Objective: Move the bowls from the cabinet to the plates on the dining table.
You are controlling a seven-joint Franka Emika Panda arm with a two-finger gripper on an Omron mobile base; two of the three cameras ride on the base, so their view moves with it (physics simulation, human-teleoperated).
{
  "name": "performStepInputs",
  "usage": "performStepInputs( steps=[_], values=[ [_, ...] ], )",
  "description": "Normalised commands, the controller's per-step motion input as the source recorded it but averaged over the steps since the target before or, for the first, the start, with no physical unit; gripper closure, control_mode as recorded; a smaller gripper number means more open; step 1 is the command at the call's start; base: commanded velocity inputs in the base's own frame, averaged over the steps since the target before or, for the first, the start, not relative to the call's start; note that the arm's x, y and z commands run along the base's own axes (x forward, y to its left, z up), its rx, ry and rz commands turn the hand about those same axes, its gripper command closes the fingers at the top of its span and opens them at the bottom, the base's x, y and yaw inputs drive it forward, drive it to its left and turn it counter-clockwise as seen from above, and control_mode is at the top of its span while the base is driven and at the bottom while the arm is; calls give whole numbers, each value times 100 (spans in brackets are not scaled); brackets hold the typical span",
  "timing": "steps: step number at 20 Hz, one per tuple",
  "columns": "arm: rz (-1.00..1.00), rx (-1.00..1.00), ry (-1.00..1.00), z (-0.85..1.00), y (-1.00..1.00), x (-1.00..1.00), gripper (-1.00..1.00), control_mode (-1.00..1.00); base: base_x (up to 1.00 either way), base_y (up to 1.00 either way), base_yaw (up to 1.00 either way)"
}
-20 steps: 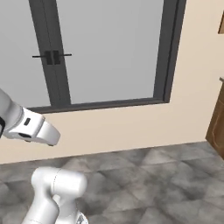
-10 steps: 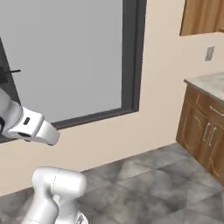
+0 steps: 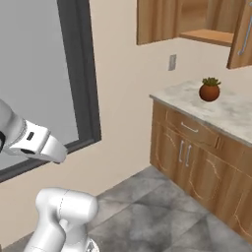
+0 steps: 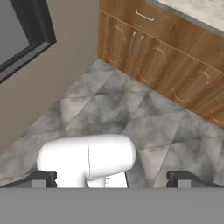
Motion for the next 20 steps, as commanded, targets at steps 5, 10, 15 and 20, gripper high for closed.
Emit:
performStepInputs(
  steps=[5,10,15,20],
  values=[
    [0,0,0,0,0,0,-100,100,100,-34,-47],
    [0,0,0,0,0,0,-100,100,100,-14,-38],
    [0,0,0,0,0,0,-100,100,97,13,-15],
    [0,0,0,0,0,0,-100,100,100,0,-13]
  ],
)
